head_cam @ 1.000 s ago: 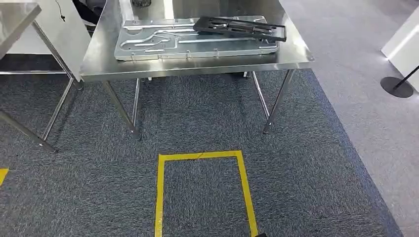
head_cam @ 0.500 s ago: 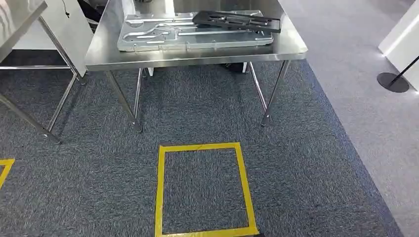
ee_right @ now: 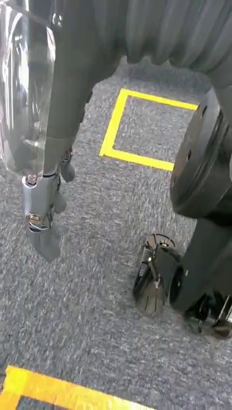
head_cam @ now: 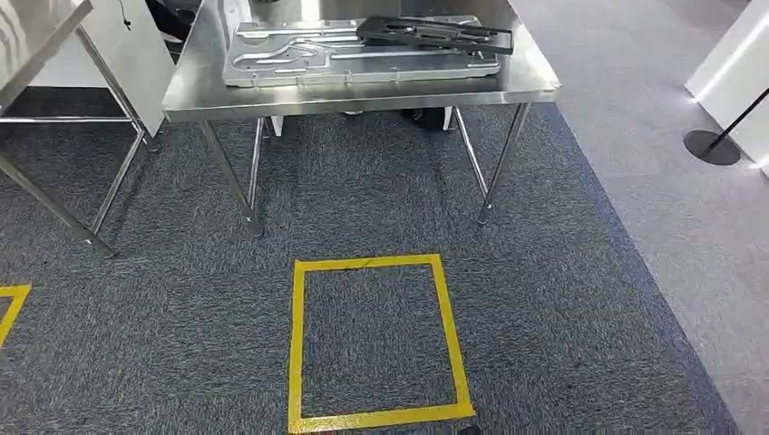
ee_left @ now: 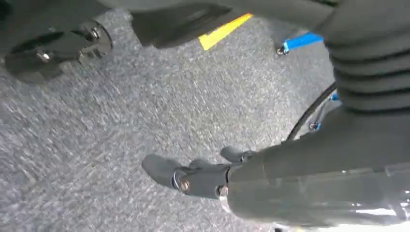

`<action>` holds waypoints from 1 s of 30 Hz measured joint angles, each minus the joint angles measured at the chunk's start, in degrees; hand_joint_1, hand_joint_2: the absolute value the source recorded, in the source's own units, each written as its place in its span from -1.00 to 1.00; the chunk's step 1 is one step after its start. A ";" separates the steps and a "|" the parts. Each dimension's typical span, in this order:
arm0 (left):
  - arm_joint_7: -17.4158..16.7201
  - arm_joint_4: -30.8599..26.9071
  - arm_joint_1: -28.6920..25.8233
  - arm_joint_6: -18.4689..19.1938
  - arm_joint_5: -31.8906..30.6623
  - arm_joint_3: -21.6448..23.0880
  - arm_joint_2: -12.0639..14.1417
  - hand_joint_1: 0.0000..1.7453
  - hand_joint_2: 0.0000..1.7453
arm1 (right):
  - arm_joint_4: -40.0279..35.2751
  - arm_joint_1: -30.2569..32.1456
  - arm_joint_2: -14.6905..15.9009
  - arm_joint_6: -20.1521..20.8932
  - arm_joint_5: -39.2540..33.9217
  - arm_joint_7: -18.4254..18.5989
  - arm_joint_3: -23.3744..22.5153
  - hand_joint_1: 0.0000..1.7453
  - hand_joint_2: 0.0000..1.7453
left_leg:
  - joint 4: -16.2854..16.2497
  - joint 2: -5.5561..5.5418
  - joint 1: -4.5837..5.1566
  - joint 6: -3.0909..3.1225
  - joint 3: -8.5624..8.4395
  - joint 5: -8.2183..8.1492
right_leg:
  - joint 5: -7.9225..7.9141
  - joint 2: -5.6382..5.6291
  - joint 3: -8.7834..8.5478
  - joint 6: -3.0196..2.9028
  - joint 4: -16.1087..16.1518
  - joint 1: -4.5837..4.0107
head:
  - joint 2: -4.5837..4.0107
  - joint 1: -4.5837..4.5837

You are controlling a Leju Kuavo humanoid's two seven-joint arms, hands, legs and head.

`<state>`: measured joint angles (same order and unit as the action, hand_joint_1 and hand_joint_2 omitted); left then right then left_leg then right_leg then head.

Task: Take the parts from the cabinet and place them on the table.

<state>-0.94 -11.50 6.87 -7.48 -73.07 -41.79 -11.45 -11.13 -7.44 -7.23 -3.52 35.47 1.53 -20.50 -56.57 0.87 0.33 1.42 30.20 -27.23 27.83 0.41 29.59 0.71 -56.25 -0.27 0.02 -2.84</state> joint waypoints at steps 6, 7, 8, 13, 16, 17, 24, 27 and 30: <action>0.24 0.00 0.10 0.15 -0.02 0.00 -0.04 -1.00 1.00 | 0.02 0.06 -0.31 1.01 0.00 -0.48 0.02 -1.00 1.00 | -11.69 -0.36 -0.39 -1.72 5.25 -7.27 | -1.35 0.23 0.78 -1.70 0.94 0.58 | -0.02 0.00; 0.13 0.02 -0.07 0.26 0.02 0.00 -0.02 -1.00 1.00 | 0.04 0.11 -0.31 1.05 0.00 -0.48 0.04 -1.00 1.00 | -16.21 -0.36 -0.51 -1.93 7.15 -9.02 | -1.44 0.33 1.05 -1.71 0.84 0.54 | -0.02 0.00; -0.04 0.02 -0.58 0.44 0.68 0.13 0.11 -1.00 1.00 | -0.02 0.15 -0.26 1.05 -0.04 -0.48 0.15 -1.00 1.00 | -18.53 -0.36 -0.65 -2.12 8.06 -9.31 | -1.50 0.32 1.28 -1.65 0.65 0.56 | 0.00 0.00; -0.18 0.07 -2.69 1.20 7.35 3.50 0.90 -1.00 1.00 | -2.34 0.23 -0.06 1.09 -2.95 -0.55 1.81 -1.00 1.00 | -1.20 -0.41 -1.29 -2.34 -1.22 -2.31 | -1.14 0.13 1.94 -0.59 -0.88 0.52 | -0.02 0.00; 0.07 0.07 -3.06 1.60 12.44 5.62 1.33 -1.00 1.00 | -3.41 0.51 0.37 1.38 -5.27 -0.61 2.91 -1.00 1.00 | -1.16 -0.81 -0.80 -0.96 -0.45 -1.73 | -1.43 0.27 2.36 0.40 -1.16 0.56 | 0.00 0.00; 0.11 0.04 -3.18 1.77 14.39 6.55 1.57 -1.00 1.00 | -3.74 0.74 0.55 1.51 -6.25 -0.61 3.36 -1.00 1.00 | -1.01 -0.81 -0.70 -0.50 -0.46 -1.56 | -1.54 0.27 2.32 0.80 -1.10 0.72 | -0.02 0.00; 0.26 -2.19 -3.92 2.86 25.64 12.70 2.93 -1.00 1.00 | -4.11 4.75 1.68 2.01 -12.09 -1.14 6.03 -1.00 1.00 | -0.75 -0.04 -0.64 0.77 0.35 -0.69 | 7.51 0.00 9.57 1.79 -18.99 1.02 | -0.02 0.00; 0.26 -4.30 -4.02 3.19 29.78 15.38 3.36 -1.00 1.00 | -3.74 6.58 2.14 2.03 -14.27 -1.11 7.19 -1.00 1.00 | -0.76 -0.12 -0.51 0.70 -0.02 -0.72 | 0.91 -0.01 2.12 0.82 -5.75 0.89 | -0.02 0.00; 0.26 -6.30 -4.58 3.59 34.52 18.08 4.61 -1.00 1.00 | -3.61 7.83 2.58 2.19 -16.75 -1.22 8.33 -1.00 1.00 | -0.96 -0.04 -0.32 -0.23 0.35 -0.59 | 0.60 0.04 0.18 0.06 -0.70 0.23 | -0.02 0.00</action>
<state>-0.68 -17.79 2.29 -3.89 -38.55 -23.71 -6.84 -14.73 0.39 -4.65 -1.33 18.73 0.31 -12.17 -57.53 0.83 0.01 1.19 30.55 -27.82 28.43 0.45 29.77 0.77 -56.95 -0.04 0.00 -2.84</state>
